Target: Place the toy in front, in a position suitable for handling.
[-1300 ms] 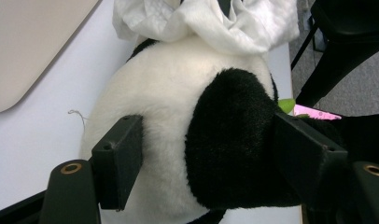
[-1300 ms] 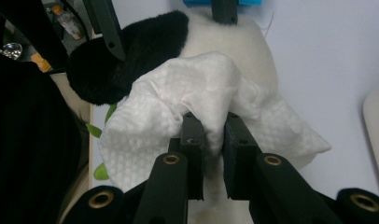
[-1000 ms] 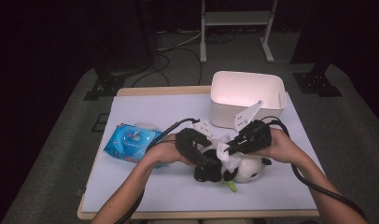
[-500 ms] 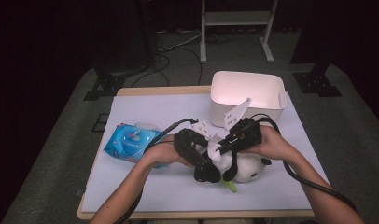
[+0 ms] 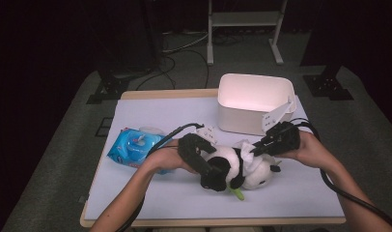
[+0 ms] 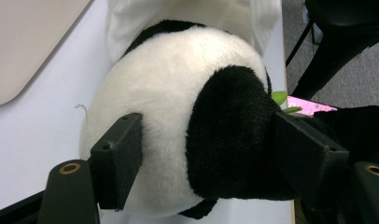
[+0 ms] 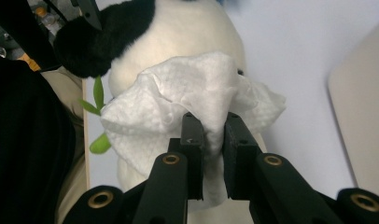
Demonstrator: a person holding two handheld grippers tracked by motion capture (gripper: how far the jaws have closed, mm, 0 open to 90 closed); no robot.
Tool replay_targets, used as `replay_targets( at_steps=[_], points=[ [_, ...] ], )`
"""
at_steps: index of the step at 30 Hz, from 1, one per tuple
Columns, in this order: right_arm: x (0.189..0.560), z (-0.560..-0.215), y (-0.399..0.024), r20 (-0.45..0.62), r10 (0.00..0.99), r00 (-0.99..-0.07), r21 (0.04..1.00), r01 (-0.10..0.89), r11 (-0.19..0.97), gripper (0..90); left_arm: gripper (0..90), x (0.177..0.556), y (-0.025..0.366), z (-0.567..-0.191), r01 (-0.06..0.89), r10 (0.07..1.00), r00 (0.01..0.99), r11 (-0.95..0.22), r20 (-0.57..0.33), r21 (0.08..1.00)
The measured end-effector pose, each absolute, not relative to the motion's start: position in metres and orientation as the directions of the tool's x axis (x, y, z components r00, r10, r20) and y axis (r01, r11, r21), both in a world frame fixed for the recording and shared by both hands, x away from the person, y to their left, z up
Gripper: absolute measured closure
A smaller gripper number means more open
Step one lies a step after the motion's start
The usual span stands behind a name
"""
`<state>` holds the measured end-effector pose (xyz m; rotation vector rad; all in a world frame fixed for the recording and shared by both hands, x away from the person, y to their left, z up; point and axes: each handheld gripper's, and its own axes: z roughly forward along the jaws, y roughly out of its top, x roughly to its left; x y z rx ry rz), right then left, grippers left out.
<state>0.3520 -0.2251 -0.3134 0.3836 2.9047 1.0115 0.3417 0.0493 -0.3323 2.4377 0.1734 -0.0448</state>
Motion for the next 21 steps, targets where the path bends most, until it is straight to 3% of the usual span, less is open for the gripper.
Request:
replay_targets(
  at_steps=[12, 21],
  points=[
    [0.343, -0.332, -0.219, 0.064, 0.218, -0.974, 0.577, 0.214, 0.788, 79.6, 22.2, 0.346, 0.043, -0.318, 0.145, 0.110, 0.989, -0.764, -0.095, 0.629],
    [0.339, -0.338, -0.215, 0.074, 0.207, -0.976, 0.573, 0.211, 0.792, 79.8, 14.5, 0.360, 0.022, -0.330, 0.202, 0.138, 0.978, -0.799, -0.155, 0.566]
  ],
)
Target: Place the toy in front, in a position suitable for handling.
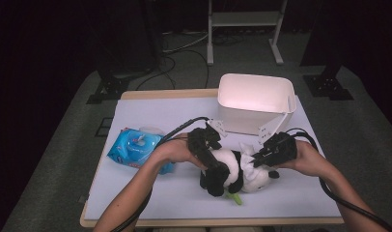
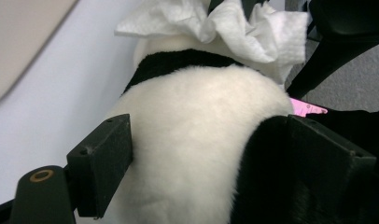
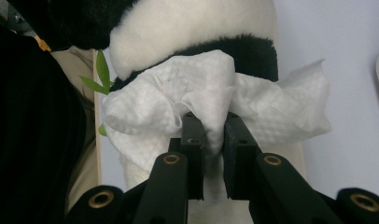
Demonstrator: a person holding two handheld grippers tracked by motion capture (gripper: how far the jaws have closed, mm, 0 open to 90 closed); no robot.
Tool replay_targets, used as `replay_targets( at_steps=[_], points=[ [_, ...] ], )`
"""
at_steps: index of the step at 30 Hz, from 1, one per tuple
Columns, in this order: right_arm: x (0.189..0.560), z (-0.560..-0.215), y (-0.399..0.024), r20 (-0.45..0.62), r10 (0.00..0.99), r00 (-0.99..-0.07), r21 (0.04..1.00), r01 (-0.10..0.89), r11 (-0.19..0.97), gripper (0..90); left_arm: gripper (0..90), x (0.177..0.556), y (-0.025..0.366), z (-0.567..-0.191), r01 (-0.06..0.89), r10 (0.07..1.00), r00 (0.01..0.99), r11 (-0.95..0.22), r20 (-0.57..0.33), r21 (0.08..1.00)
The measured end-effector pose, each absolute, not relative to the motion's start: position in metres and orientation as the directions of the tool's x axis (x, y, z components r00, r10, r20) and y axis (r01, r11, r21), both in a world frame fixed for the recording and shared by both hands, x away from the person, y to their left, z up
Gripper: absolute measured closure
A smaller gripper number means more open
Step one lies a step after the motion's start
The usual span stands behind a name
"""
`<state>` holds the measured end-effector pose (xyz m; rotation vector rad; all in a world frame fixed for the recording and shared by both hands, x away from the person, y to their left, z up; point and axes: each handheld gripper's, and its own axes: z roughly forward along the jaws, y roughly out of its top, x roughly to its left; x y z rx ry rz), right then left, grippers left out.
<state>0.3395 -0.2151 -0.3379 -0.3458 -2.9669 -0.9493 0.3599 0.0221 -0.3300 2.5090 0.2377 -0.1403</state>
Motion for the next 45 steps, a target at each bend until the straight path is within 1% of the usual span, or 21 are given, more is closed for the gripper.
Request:
replay_targets(
  at_steps=[7, 10, 12, 13, 15, 17, 20, 23, 27, 31, 35, 38, 40, 44, 45],
  points=[
    [0.340, -0.343, -0.211, 0.090, 0.194, -0.977, 0.576, 0.210, 0.790, 79.9, 11.2, 0.363, 0.009, -0.347, 0.201, 0.125, 0.977, -0.818, -0.175, 0.539],
    [0.341, -0.346, -0.208, 0.102, 0.190, -0.977, 0.578, 0.213, 0.788, 79.8, 11.6, 0.362, 0.004, -0.350, 0.183, 0.106, 0.980, -0.824, -0.171, 0.537],
    [0.341, -0.347, -0.206, 0.103, 0.186, -0.977, 0.578, 0.211, 0.788, 79.8, 13.8, 0.361, 0.002, -0.351, 0.174, 0.098, 0.981, -0.825, -0.168, 0.537],
    [0.342, -0.347, -0.206, 0.103, 0.181, -0.978, 0.580, 0.207, 0.788, 79.8, 17.0, 0.361, 0.002, -0.351, 0.168, 0.094, 0.982, -0.824, -0.163, 0.541],
    [0.343, -0.348, -0.206, 0.110, 0.184, -0.977, 0.587, 0.213, 0.781, 79.8, 27.3, 0.361, 0.005, -0.350, 0.162, 0.088, 0.984, -0.817, -0.158, 0.553],
    [0.344, -0.347, -0.209, 0.113, 0.186, -0.976, 0.602, 0.216, 0.769, 79.8, 34.5, 0.362, 0.008, -0.346, 0.154, 0.082, 0.985, -0.809, -0.151, 0.567],
    [0.346, -0.344, -0.215, 0.122, 0.200, -0.972, 0.630, 0.231, 0.741, 79.8, 40.6, 0.363, 0.009, -0.339, 0.141, 0.081, 0.989, -0.802, -0.127, 0.581],
    [0.349, -0.339, -0.220, 0.113, 0.209, -0.971, 0.651, 0.231, 0.723, 79.7, 42.8, 0.365, 0.006, -0.333, 0.120, 0.067, 0.991, -0.812, -0.113, 0.572],
    [0.353, -0.334, -0.222, 0.092, 0.215, -0.972, 0.653, 0.222, 0.724, 79.6, 42.9, 0.369, 0.001, -0.325, 0.089, 0.050, 0.995, -0.825, -0.084, 0.559],
    [0.359, -0.330, -0.223, 0.085, 0.232, -0.969, 0.652, 0.231, 0.722, 79.6, 42.7, 0.371, 0.000, -0.323, 0.063, 0.025, 0.997, -0.841, -0.078, 0.537],
    [0.362, -0.332, -0.225, 0.090, 0.228, -0.970, 0.649, 0.231, 0.725, 79.6, 41.5, 0.368, 0.005, -0.326, 0.066, 0.022, 0.996, -0.833, -0.087, 0.549],
    [0.360, -0.334, -0.228, 0.102, 0.228, -0.968, 0.646, 0.239, 0.725, 79.6, 38.1, 0.362, 0.008, -0.330, 0.074, 0.018, 0.995, -0.815, -0.102, 0.574],
    [0.357, -0.337, -0.227, 0.106, 0.223, -0.969, 0.632, 0.239, 0.737, 79.6, 33.0, 0.362, 0.008, -0.330, 0.090, 0.024, 0.992, -0.811, -0.121, 0.578],
    [0.351, -0.341, -0.219, 0.098, 0.213, -0.972, 0.613, 0.228, 0.756, 79.6, 27.7, 0.358, 0.008, -0.328, 0.094, 0.029, 0.992, -0.810, -0.121, 0.579],
    [0.349, -0.342, -0.217, 0.111, 0.205, -0.972, 0.604, 0.230, 0.764, 79.6, 25.8, 0.357, 0.008, -0.327, 0.097, 0.030, 0.992, -0.809, -0.123, 0.580]
  ],
)
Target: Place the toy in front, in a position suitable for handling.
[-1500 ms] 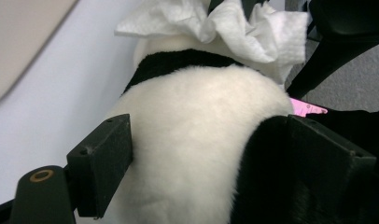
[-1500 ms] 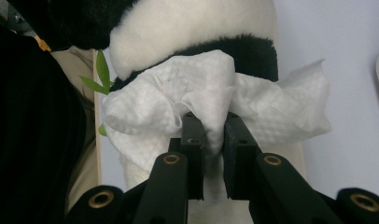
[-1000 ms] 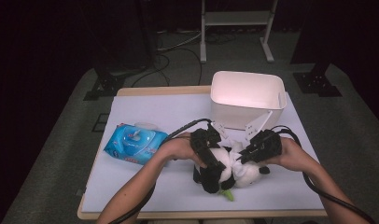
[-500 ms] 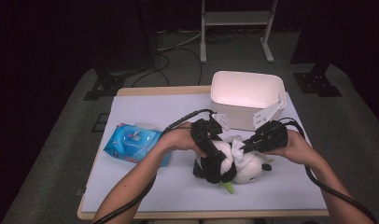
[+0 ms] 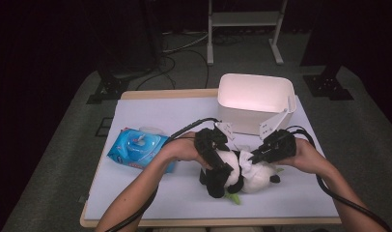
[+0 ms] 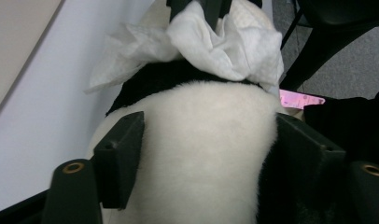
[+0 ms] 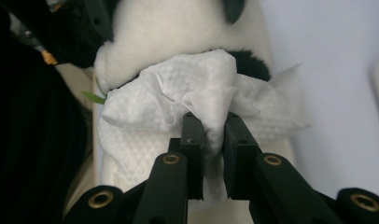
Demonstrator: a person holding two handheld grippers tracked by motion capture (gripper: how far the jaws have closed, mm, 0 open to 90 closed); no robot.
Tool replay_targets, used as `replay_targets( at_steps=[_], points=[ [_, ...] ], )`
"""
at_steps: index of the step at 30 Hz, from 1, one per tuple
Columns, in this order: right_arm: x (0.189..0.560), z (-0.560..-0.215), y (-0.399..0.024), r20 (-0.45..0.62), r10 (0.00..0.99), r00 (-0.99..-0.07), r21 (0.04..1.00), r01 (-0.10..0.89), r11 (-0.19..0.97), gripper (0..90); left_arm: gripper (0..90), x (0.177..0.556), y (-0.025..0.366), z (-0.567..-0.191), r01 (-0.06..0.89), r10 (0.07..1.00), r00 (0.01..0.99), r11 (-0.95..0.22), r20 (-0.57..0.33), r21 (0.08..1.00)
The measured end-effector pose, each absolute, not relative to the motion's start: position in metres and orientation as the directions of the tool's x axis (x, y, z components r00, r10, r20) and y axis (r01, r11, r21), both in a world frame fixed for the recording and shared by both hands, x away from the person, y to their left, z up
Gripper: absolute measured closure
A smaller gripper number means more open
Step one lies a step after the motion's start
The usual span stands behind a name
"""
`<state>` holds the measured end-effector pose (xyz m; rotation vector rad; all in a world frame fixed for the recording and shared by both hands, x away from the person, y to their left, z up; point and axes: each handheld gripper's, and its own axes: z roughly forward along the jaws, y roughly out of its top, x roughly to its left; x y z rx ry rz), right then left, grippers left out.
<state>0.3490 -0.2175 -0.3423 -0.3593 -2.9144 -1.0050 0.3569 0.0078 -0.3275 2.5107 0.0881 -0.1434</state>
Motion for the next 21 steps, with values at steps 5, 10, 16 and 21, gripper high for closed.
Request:
replay_targets(
  at_steps=[5, 10, 16, 21],
  points=[
    [0.344, -0.349, -0.213, 0.121, 0.189, -0.974, 0.588, 0.224, 0.777, 79.8, 19.6, 0.355, 0.014, -0.323, 0.123, 0.062, 0.991, -0.795, -0.121, 0.595],
    [0.340, -0.352, -0.213, 0.126, 0.183, -0.975, 0.589, 0.222, 0.777, 79.9, 16.1, 0.359, 0.026, -0.326, 0.177, 0.116, 0.983, -0.798, -0.142, 0.577],
    [0.337, -0.352, -0.211, 0.123, 0.174, -0.977, 0.592, 0.213, 0.778, 79.9, 14.6, 0.357, 0.028, -0.339, 0.202, 0.122, 0.977, -0.795, -0.174, 0.572],
    [0.336, -0.351, -0.210, 0.107, 0.172, -0.979, 0.603, 0.201, 0.772, 79.8, 15.6, 0.352, 0.026, -0.348, 0.185, 0.109, 0.980, -0.795, -0.164, 0.578]
  ],
)
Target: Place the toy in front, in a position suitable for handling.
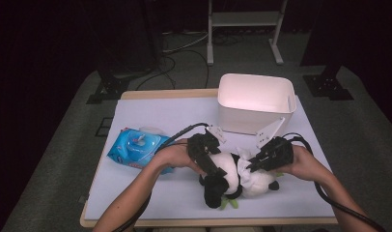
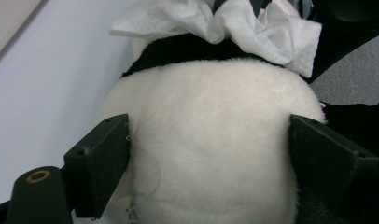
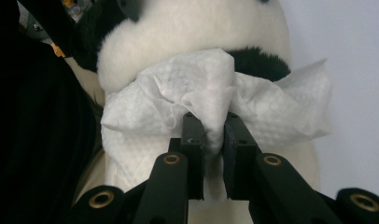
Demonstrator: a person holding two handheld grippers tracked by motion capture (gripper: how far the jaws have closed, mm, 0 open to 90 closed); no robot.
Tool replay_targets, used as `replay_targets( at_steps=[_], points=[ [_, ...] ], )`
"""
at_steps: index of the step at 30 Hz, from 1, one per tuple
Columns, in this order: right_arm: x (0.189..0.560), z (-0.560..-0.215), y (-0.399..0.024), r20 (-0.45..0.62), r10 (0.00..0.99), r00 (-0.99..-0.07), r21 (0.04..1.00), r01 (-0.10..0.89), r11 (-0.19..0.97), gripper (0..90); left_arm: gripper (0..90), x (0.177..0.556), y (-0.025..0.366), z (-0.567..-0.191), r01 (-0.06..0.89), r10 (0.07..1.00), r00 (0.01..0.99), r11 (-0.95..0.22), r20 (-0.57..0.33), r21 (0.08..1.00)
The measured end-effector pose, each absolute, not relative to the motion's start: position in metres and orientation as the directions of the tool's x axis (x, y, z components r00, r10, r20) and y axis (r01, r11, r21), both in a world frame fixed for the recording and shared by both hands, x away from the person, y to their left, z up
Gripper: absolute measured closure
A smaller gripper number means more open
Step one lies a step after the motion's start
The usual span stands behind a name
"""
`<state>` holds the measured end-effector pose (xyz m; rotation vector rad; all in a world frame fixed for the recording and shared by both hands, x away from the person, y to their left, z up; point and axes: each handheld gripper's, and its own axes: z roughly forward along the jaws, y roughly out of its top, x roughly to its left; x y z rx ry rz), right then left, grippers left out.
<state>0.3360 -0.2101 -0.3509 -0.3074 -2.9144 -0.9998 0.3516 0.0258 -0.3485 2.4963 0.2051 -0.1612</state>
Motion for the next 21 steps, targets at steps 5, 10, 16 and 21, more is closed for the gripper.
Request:
replay_targets(
  at_steps=[5, 10, 16, 21],
  points=[
    [0.337, -0.349, -0.199, 0.095, 0.156, -0.983, 0.636, 0.180, 0.751, 79.7, 23.6, 0.344, 0.022, -0.351, 0.143, 0.081, 0.988, -0.802, -0.132, 0.580],
    [0.337, -0.349, -0.195, 0.099, 0.143, -0.985, 0.646, 0.173, 0.744, 79.8, 23.8, 0.341, 0.027, -0.352, 0.139, 0.076, 0.989, -0.790, -0.130, 0.597],
    [0.332, -0.345, -0.207, 0.084, 0.168, -0.982, 0.630, 0.183, 0.755, 79.7, 24.3, 0.338, 0.031, -0.351, 0.143, 0.075, 0.988, -0.775, -0.135, 0.616],
    [0.328, -0.344, -0.219, 0.087, 0.184, -0.979, 0.626, 0.197, 0.754, 79.7, 24.2, 0.336, 0.033, -0.350, 0.140, 0.074, 0.989, -0.770, -0.130, 0.623]
  ],
)
